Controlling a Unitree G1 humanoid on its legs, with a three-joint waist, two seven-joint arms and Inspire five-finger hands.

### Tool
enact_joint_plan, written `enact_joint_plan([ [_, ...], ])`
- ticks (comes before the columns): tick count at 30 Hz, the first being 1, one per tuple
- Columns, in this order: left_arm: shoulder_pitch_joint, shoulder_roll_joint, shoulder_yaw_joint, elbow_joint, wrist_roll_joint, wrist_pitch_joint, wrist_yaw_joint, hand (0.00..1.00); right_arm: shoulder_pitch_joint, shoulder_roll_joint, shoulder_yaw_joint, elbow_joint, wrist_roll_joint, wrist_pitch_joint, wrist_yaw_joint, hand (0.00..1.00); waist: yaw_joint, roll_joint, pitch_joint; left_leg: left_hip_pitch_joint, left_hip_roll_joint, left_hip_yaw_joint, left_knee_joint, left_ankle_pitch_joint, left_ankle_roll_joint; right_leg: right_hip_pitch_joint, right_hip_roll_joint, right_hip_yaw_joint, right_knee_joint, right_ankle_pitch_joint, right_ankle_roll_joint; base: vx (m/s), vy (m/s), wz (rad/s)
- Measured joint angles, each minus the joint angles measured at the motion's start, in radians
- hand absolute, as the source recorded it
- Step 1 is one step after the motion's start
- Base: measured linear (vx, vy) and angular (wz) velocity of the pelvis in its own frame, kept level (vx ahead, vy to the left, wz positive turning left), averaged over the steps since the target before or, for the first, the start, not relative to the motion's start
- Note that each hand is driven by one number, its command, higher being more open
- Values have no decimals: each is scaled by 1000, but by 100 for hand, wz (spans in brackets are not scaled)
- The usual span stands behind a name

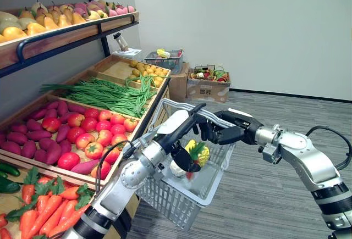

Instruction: Pick vegetable in the basket

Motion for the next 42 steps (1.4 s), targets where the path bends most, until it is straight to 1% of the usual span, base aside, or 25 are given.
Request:
enact_joint_plan([
  [5,1,53,13,-13,27,-25,49,100,0,0,-1,-14,0,0,-3,0,0,0,0,0,0,-2,0,0,0,2,-1,-3,0,0,0,-42,16,1],
  [7,3,75,29,-29,33,-28,56,100,0,0,-4,-21,1,0,-7,0,0,0,0,0,1,-6,1,0,-1,4,-1,-9,0,-1,-1,-40,11,6],
  [8,8,89,55,-49,37,-28,56,100,4,0,-12,-31,3,0,-8,0,0,1,0,-1,1,-10,2,1,-1,5,-2,-13,0,-2,-1,-36,6,13],
  [11,11,113,169,-65,34,-22,72,100,33,4,-60,-54,5,0,-9,0,2,1,0,3,5,-24,2,2,-3,18,-2,-28,0,-11,-4,-32,1,14],
  [13,14,132,320,-106,-22,-15,129,100,52,5,-107,-61,7,-1,-8,0,4,1,0,0,6,-32,2,3,-4,19,-2,-40,0,-18,-6,-31,4,12],
  [14,15,132,360,-121,-46,-15,141,100,62,5,-122,-61,7,-1,-8,0,6,1,0,0,7,-34,1,3,-5,20,-2,-42,0,-18,-5,-19,6,13],
  [17,24,133,568,-222,-188,-17,222,100,128,5,-198,-57,4,0,-12,0,18,1,-1,3,9,-55,-12,8,-8,28,-2,-63,0,-23,-8,1,11,18],
  [18,27,133,597,-238,-214,-18,234,100,138,5,-206,-54,4,0,-14,0,20,2,-1,3,10,-57,-13,8,-8,30,-2,-68,0,-24,-8,10,21,16],
  [20,54,133,686,-283,-292,-30,259,100,159,4,-216,-47,3,1,-27,0,25,3,-2,5,11,-70,-18,9,-9,34,-2,-77,0,-28,-9,3,30,14],
  [22,109,131,766,-307,-369,-42,259,100,197,18,-249,-45,3,1,-35,0,33,3,-2,3,9,-83,-27,14,-9,36,-5,-90,0,-32,-8,-8,39,18],
  [23,129,128,789,-308,-386,-45,258,100,208,29,-262,-44,3,1,-37,0,34,3,-2,1,8,-88,-28,15,-9,35,-6,-94,0,-33,-8,-12,46,19],
  [24,167,111,830,-306,-426,-40,255,100,235,49,-291,-40,4,1,-38,0,34,4,-2,-3,7,-96,-28,15,-8,35,-8,-100,0,-34,-7,-10,32,15],
  [25,188,99,850,-304,-446,-35,255,100,245,57,-299,-35,4,1,-42,0,34,4,-2,-4,7,-99,-29,16,-8,35,-9,-103,0,-35,-6,-18,45,15],
  [27,247,33,911,-259,-481,-14,255,100,289,88,-328,-25,4,1,-64,0,42,4,-3,-6,2,-105,-32,19,-4,35,-14,-108,-1,-36,-5,-28,56,9],
  [28,261,18,920,-240,-489,-10,255,100,301,93,-331,-22,4,1,-68,0,44,4,-3,-7,0,-106,-33,19,-3,35,-15,-108,-1,-36,-5,-39,62,6],
  [30,311,-39,955,-153,-519,28,253,100,358,131,-359,-7,4,1,-76,0,47,3,-3,-21,-4,-114,-32,20,-1,32,-21,-115,-2,-37,-3,-64,68,10],
  [32,333,-64,969,-113,-523,45,254,100,378,147,-373,8,4,1,-78,0,47,2,-3,-26,-7,-119,-32,20,0,30,-24,-119,-3,-39,-2,-33,47,10],
  [35,381,-137,1008,-57,-567,90,256,100,418,172,-400,64,3,1,-96,0,48,2,-3,-39,-10,-132,-28,20,2,25,-28,-128,-1,-39,-1,4,55,12],
  [37,397,-171,1033,-28,-595,99,267,100,434,191,-408,89,3,1,-114,0,49,2,-3,-42,-10,-137,-27,20,2,25,-28,-131,-1,-39,0,12,37,6],
  [41,409,-231,1112,53,-612,108,366,100,474,246,-433,102,3,1,-151,0,48,4,-1,-54,-10,-151,-20,17,6,24,-31,-141,-1,-39,0,-10,46,10],
  [42,409,-249,1151,88,-612,106,410,100,480,263,-445,105,3,1,-156,0,48,5,0,-58,-11,-155,-17,16,7,24,-32,-148,-1,-40,0,-28,38,10],
])
